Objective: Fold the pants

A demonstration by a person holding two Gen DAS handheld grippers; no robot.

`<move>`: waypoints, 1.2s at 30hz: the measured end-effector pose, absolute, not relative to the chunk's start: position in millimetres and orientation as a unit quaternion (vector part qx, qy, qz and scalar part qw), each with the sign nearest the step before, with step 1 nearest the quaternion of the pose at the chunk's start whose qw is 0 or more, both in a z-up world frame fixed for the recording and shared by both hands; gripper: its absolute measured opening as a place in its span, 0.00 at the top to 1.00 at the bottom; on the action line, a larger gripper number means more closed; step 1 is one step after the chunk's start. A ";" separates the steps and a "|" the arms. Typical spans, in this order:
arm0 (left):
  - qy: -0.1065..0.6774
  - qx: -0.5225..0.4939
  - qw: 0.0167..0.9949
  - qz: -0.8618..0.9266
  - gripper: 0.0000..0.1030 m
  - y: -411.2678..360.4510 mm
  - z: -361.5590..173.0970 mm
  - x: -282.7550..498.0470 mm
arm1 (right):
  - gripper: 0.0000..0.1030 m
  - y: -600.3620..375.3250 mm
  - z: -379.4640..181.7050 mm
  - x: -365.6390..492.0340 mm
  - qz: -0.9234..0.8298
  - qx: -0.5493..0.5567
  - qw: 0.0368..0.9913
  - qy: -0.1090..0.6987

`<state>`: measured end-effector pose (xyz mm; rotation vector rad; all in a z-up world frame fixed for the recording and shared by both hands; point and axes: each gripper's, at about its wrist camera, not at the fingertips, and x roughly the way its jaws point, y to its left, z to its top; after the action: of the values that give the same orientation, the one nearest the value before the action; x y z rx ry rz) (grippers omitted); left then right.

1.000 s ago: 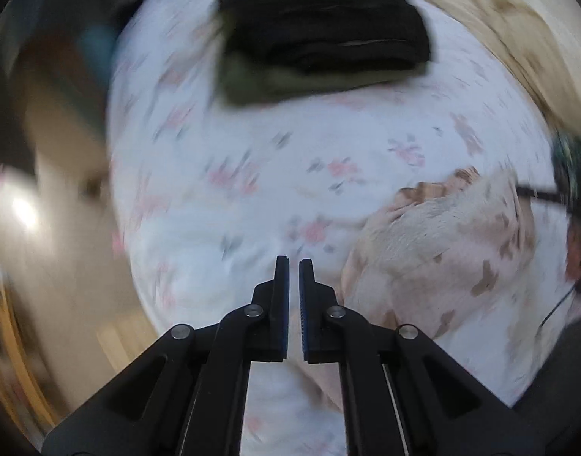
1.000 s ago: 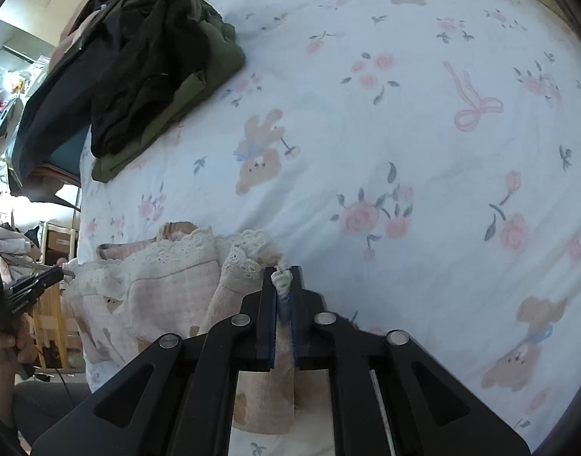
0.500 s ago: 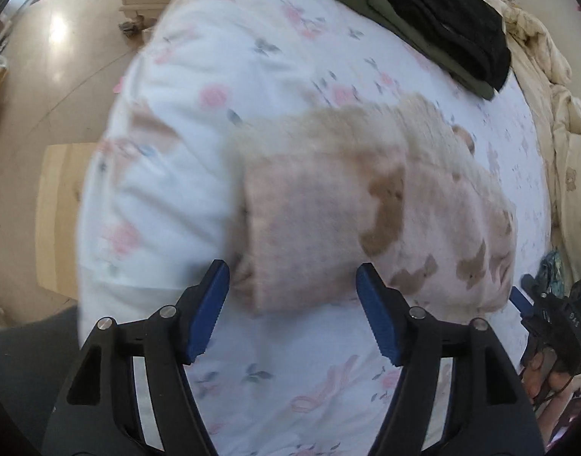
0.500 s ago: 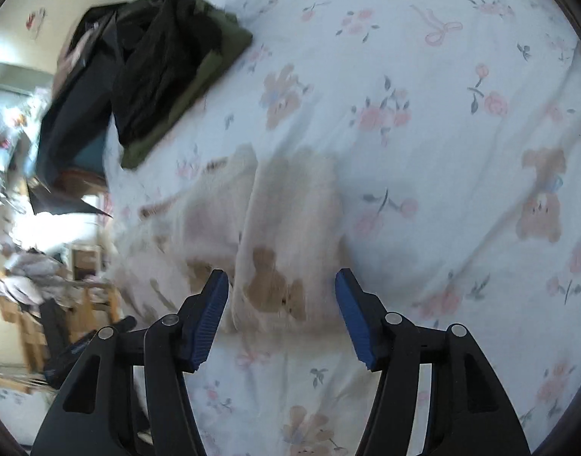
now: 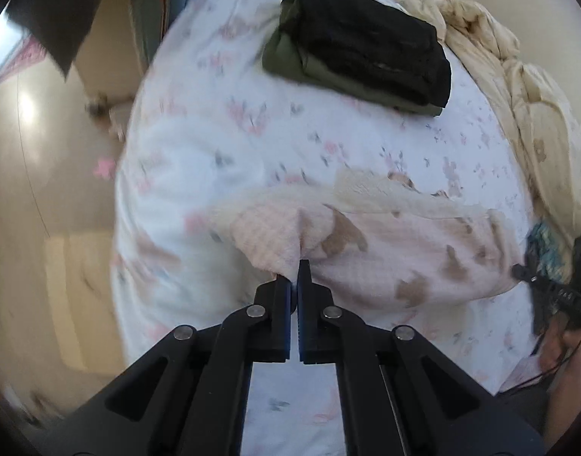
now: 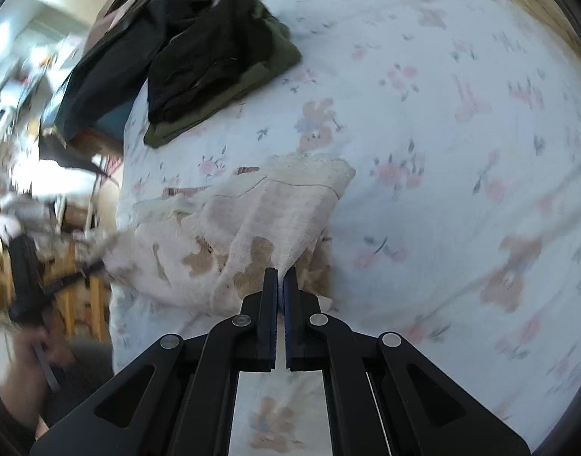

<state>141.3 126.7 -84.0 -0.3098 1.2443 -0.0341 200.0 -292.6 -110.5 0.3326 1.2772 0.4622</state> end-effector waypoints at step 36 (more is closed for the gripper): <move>0.591 -0.171 0.789 -0.001 0.23 111.7 -97.2 134.7 | 0.20 -284.5 -152.3 207.1 0.148 0.208 0.746 0.615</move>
<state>134.7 111.7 -97.2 -0.3686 1.2724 -0.0031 207.1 -284.5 -152.4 0.4551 1.3468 0.3231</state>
